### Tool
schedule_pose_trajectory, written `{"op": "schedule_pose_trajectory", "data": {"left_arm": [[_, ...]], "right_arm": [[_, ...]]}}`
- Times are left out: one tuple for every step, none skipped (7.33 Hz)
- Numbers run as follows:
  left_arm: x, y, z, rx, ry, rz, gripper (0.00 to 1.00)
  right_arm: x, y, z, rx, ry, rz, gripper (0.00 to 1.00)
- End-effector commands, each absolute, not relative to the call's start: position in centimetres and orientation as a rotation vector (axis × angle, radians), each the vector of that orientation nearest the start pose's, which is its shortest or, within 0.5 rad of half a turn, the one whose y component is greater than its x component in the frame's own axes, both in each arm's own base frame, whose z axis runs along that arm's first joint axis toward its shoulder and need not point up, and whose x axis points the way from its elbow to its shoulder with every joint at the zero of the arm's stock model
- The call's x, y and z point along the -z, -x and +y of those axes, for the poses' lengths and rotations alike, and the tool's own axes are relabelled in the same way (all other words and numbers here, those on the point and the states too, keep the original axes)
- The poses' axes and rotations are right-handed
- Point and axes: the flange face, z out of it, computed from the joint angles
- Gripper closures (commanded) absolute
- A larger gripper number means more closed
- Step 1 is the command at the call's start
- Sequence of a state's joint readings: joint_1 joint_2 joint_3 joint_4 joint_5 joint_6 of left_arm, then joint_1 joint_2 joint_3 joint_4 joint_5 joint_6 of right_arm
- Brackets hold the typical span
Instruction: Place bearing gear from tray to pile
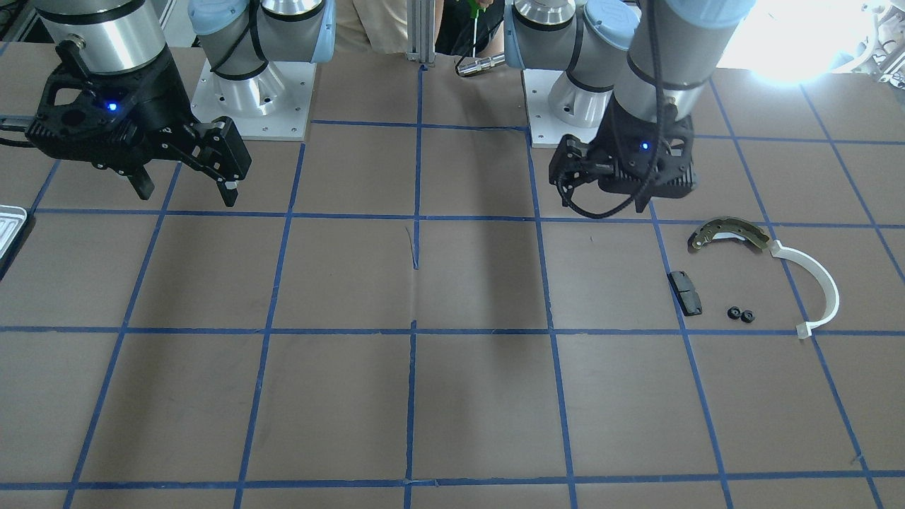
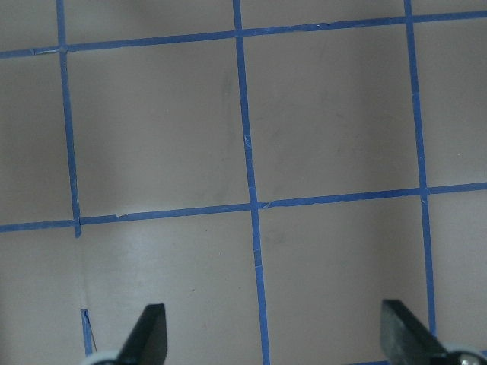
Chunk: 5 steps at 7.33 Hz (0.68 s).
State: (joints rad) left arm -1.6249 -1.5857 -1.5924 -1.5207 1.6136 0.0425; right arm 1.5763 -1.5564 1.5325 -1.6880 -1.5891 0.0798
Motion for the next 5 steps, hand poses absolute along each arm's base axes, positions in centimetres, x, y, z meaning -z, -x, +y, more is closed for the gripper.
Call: {"op": "schedule_pose_trajectory", "data": {"left_arm": [[-49.6, 17.1, -47.1, -0.031, -0.105, 3.094, 0.0], [-50.3, 16.2, -48.7, -0.016, -0.07, 3.099, 0.0], [-52.0, 15.5, -49.9, -0.017, -0.036, 3.107, 0.0], [-51.6, 15.5, -49.3, -0.106, -0.017, 3.098, 0.0], [-51.6, 14.8, -48.8, -0.101, -0.014, 3.107, 0.0]], "right_arm": [[-51.2, -13.5, -51.1, 0.223, -0.118, 3.144, 0.0], [-51.3, -13.5, -51.0, 0.226, -0.118, 3.144, 0.0], [-51.3, -13.5, -51.0, 0.223, -0.118, 3.144, 0.0], [-51.2, -13.5, -51.1, 0.226, -0.118, 3.144, 0.0], [-51.3, -13.5, -51.1, 0.226, -0.118, 3.142, 0.0]]}}
